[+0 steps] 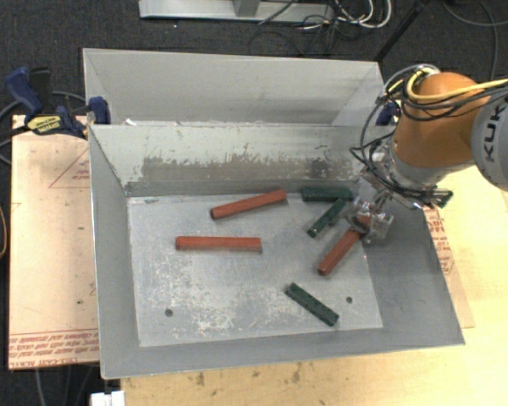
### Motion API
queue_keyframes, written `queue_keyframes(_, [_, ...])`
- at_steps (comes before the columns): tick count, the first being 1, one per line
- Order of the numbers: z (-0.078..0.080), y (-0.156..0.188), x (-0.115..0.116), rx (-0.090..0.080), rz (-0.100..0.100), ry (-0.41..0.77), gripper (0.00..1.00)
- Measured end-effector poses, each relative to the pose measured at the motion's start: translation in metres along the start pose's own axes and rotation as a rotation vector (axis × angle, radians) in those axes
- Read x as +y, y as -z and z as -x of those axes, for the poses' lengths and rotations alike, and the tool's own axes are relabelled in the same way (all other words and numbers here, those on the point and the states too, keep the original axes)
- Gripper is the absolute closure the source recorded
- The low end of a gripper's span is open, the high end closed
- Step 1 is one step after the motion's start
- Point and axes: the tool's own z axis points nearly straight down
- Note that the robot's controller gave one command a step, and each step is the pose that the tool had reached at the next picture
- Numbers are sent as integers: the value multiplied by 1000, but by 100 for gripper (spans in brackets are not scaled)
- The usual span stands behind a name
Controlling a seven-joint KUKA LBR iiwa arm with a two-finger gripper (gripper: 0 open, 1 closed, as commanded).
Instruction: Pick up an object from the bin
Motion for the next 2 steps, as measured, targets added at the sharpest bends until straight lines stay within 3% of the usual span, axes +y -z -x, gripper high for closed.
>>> queue_keyframes(1, [-5,119,7,-2,-6,-5,100])
queue_keyframes(2, [-6,113,8,1,2,-5,0])
